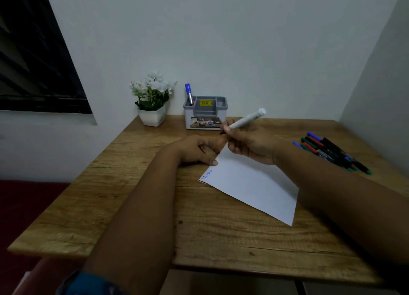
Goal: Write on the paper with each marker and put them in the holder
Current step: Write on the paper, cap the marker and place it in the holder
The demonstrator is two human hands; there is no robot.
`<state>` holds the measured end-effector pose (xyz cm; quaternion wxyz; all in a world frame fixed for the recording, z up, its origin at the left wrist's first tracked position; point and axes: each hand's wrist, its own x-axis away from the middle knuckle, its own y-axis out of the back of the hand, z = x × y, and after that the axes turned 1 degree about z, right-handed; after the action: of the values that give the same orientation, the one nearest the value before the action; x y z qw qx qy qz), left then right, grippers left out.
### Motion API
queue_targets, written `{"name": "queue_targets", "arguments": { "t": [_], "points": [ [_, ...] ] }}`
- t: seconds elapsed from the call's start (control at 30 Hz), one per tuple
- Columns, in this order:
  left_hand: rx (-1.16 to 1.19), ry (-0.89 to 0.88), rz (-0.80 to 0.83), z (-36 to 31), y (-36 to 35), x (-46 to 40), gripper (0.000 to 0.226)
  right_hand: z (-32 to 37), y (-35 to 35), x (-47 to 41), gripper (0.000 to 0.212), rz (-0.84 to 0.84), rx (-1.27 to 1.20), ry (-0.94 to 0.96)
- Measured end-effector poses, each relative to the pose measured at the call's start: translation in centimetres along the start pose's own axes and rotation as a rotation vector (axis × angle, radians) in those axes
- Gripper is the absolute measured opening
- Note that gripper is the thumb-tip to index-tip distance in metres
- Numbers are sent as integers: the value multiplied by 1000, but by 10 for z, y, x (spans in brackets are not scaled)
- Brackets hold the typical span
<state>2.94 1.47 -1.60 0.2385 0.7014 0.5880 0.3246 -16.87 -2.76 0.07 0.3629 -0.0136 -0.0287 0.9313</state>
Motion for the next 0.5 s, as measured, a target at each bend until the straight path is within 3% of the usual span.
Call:
{"name": "queue_targets", "arguments": {
  "t": [0.2,0.33,0.5],
  "points": [
    [84,-2,78,3,1,-8,43,-32,0,-9,25,-153,169,9],
    [109,58,127,5,5,-9,44,-43,2,-11,13,-154,272,-47],
    [114,78,173,6,10,-12,46,-41,6,-8,9,-132,475,43]
  ]
}}
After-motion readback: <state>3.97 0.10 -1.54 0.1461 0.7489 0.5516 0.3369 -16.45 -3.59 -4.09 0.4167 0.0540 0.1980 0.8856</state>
